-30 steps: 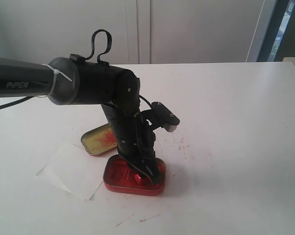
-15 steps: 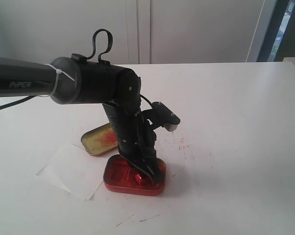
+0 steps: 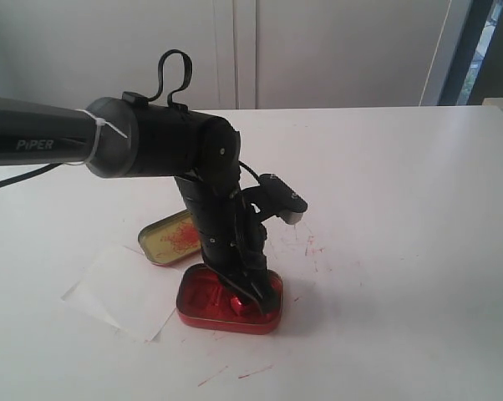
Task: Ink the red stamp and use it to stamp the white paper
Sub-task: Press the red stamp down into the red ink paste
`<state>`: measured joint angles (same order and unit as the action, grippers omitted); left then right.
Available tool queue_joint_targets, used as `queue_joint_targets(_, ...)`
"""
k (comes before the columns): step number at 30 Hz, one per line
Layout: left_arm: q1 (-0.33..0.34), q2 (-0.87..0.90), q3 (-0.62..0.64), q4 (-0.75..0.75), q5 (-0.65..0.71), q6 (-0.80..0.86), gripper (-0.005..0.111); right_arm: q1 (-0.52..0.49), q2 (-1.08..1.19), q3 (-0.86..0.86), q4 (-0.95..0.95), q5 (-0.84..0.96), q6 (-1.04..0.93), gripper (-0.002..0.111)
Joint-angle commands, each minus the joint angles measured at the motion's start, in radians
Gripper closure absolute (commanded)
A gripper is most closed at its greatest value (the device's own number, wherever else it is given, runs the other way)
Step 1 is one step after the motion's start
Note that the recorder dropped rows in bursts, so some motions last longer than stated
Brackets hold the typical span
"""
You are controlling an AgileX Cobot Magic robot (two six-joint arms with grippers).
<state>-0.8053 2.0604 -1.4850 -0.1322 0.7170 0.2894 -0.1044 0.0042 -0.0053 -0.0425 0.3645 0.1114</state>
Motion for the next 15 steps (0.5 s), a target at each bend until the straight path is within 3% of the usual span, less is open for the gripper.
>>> queue_joint_targets(1,-0.009,0.097,0.041,0.006,-0.010,-0.004,0.107,0.004,-0.004,0.005,-0.002,-0.015,-0.001,0.108)
queue_joint_targets(15,-0.009,0.038,0.037,0.011,0.013,-0.029,0.107,0.004,-0.004,0.005,-0.002,-0.015,-0.001,0.108)
